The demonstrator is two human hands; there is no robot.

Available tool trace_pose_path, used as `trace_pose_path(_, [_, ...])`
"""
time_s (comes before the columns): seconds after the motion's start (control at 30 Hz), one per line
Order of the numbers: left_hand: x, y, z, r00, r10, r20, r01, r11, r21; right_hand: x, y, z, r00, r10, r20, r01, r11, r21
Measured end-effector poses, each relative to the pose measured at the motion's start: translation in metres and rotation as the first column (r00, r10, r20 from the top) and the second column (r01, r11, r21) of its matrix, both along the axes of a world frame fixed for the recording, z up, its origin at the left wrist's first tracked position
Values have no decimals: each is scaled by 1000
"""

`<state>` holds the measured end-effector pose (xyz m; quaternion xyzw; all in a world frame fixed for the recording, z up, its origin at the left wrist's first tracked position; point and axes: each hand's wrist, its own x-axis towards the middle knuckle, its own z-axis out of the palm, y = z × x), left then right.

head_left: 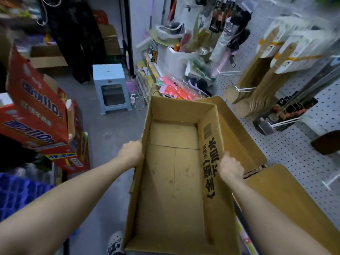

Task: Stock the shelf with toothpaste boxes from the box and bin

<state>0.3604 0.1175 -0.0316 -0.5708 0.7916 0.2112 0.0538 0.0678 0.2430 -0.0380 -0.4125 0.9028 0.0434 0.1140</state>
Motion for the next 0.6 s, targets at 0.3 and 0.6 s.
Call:
trace_pose_path(0.3, [2, -5, -53, 994, 63, -85, -60, 997, 43, 7, -2, -36, 1000, -27, 15, 26, 999, 40])
trace_pose_path(0.6, [5, 6, -41, 982, 139, -129, -137, 990, 24, 23, 0, 13, 992, 125, -33, -129, 961, -243])
